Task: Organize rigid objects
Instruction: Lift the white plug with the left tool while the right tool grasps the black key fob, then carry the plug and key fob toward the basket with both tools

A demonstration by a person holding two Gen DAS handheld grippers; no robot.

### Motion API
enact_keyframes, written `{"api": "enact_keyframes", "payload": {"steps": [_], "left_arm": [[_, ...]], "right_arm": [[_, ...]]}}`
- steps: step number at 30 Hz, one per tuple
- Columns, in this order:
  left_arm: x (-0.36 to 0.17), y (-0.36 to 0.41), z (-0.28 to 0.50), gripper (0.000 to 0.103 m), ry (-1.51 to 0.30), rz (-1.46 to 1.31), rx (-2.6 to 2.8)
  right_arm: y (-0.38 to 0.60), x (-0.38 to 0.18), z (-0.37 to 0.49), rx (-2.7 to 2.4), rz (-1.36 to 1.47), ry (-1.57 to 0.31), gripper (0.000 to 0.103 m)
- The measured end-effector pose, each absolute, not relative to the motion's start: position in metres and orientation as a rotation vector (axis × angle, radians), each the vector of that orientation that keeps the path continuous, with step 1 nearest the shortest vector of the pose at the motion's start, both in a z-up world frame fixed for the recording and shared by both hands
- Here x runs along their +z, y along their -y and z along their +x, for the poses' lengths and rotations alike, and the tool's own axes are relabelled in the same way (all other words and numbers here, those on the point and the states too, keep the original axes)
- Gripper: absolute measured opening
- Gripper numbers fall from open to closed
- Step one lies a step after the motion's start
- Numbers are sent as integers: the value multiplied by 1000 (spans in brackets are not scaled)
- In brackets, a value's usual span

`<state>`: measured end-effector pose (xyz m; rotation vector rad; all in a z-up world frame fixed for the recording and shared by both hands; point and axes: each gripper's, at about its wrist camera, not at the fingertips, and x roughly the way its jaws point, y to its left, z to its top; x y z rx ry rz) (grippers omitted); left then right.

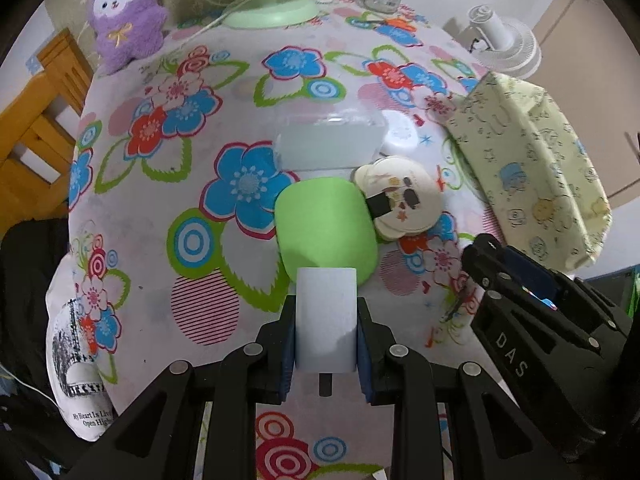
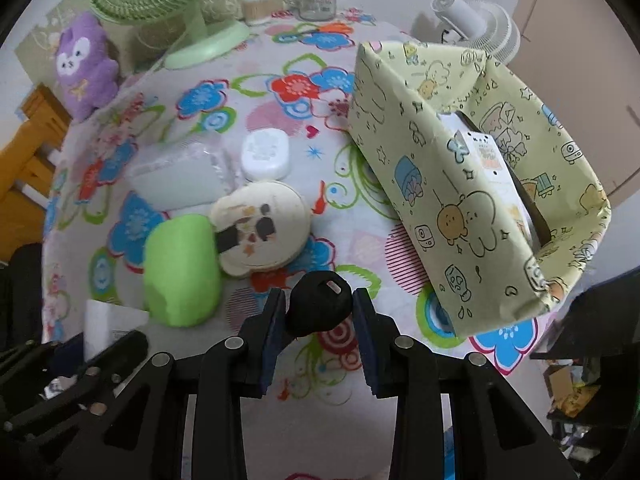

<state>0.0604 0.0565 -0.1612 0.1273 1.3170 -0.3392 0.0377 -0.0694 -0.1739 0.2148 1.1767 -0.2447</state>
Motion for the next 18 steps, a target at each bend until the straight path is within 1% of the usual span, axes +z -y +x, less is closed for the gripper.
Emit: {"api": "enact_keyframes", "payload": {"steps": [11, 18], "left_arm": [[-112, -58, 40, 25, -1228, 172, -384], [-91, -56, 37, 25, -1179, 171, -379]], "right_arm": [[58, -125, 20, -153, 191, -1137, 37], [54, -102, 11, -104, 163, -1113, 37]]}}
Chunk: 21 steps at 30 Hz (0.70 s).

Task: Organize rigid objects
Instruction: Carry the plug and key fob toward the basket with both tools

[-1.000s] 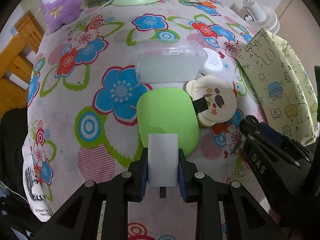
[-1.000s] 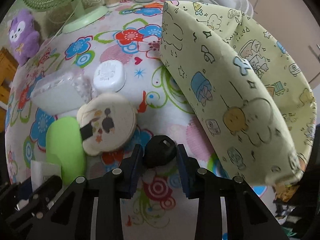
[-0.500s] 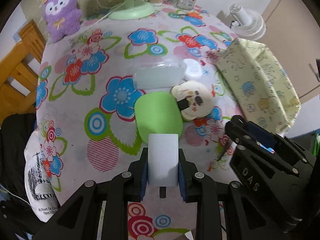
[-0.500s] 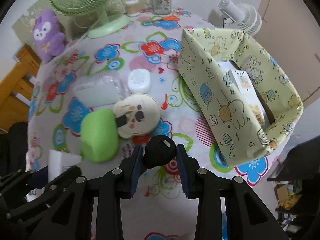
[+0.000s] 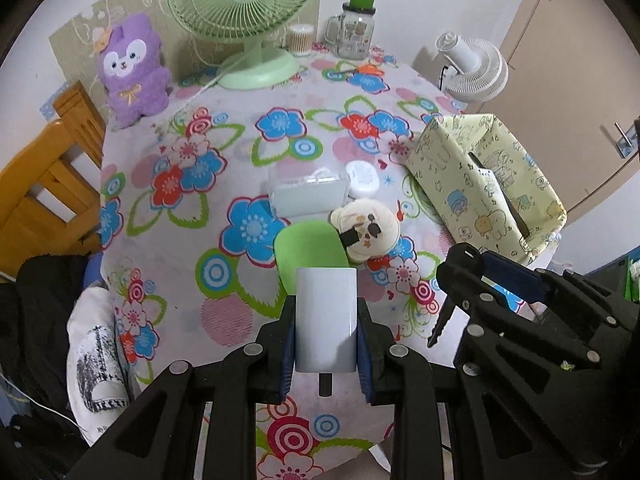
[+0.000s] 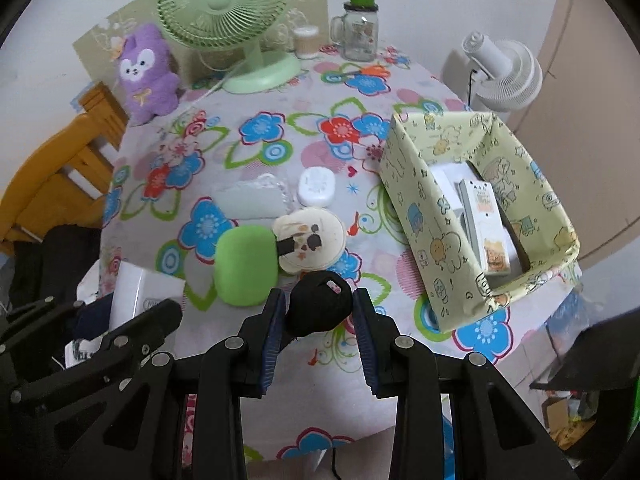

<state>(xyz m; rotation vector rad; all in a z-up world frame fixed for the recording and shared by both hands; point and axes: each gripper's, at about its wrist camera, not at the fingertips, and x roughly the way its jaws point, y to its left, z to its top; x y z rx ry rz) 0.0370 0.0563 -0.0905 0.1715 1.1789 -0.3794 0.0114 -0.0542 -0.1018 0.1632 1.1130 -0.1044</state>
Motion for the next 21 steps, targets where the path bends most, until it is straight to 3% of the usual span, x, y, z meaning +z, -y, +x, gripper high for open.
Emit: {"api": "enact_keyframes", "payload": {"steps": [21], "left_arm": [[-63, 5, 48, 25, -1119, 133, -302]], "right_arm": [[113, -66, 29, -4, 84, -1058, 37]]}}
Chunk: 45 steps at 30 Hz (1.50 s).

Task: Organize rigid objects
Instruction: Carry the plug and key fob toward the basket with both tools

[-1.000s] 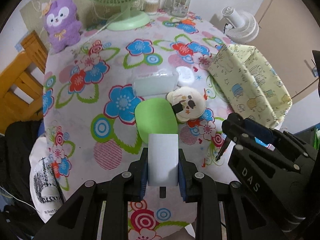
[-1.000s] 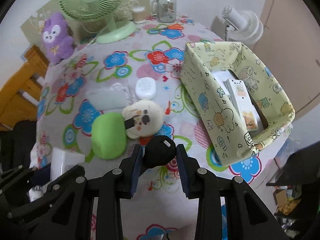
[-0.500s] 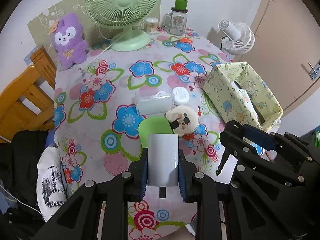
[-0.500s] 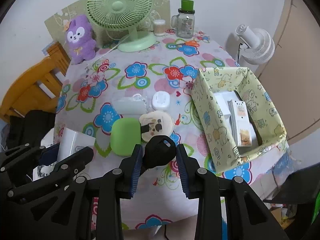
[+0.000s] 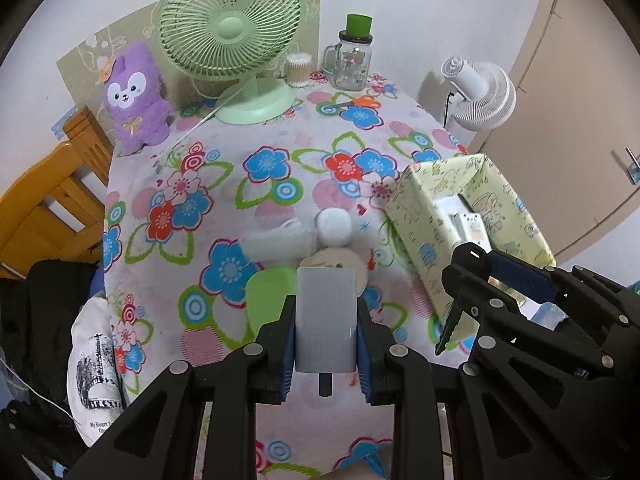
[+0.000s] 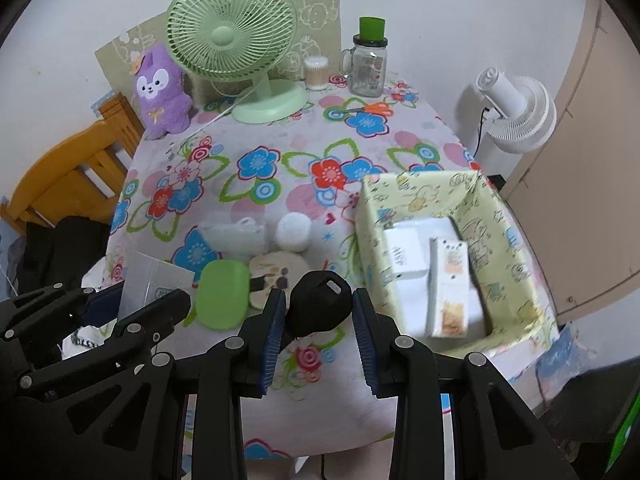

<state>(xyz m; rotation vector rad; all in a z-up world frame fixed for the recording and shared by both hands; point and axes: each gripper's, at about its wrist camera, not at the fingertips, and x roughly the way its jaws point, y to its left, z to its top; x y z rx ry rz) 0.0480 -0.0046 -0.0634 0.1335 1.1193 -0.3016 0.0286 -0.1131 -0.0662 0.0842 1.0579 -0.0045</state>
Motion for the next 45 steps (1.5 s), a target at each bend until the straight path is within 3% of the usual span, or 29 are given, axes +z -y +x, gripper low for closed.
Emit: {"api": "enact_keyframes", "payload": {"steps": [22, 45], "left_arm": [[-55, 90, 72, 25, -1103, 139, -301], [-98, 187, 108, 25, -1170, 158, -412]], "right_arm": [[199, -58, 56, 4, 61, -1053, 37], [295, -84, 71, -69, 106, -1100, 37]]}}
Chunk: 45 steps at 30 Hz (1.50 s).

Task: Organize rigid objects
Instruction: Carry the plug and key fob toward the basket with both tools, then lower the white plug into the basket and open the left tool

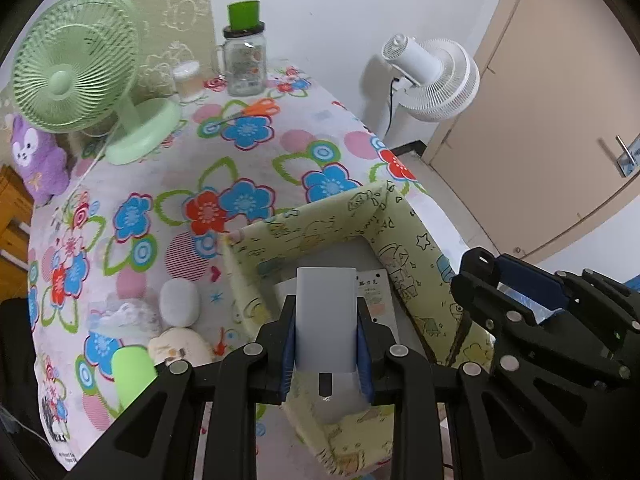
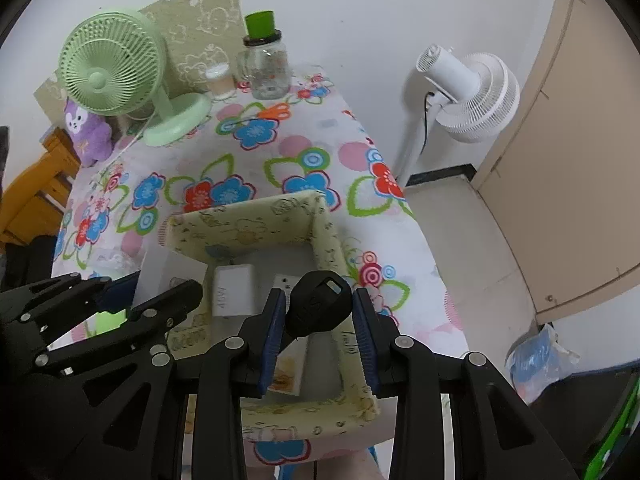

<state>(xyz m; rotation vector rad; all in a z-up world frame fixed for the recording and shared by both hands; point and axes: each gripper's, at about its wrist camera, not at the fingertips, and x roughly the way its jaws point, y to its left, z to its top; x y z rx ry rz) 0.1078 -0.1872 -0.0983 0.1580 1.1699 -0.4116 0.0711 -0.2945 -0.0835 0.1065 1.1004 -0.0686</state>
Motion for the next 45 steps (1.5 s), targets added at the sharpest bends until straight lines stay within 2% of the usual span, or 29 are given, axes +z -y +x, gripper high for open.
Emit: {"api": "enact_keyframes", "payload": {"steps": [15, 24, 27, 29, 36, 45], "left_arm": [[-153, 220, 146, 25, -1261, 171, -440], [-166, 226, 155, 26, -1269, 137, -448], [-165, 226, 156, 38, -1247, 133, -436], [-163, 227, 158, 42, -1237, 140, -430], [-145, 216, 147, 65, -1214, 162, -420], [-111, 185, 114, 75, -1159, 209, -341]], "right_arm": [[320, -105, 92, -102, 118, -1141, 37], [327, -115, 97, -108, 123, -1167, 37], [328, -118, 97, -110, 125, -1174, 37], [329, -119, 96, -113, 127, -1179, 37], [330, -116, 93, -108, 139, -1172, 37], [315, -102, 84, -76, 131, -1137, 37]]}}
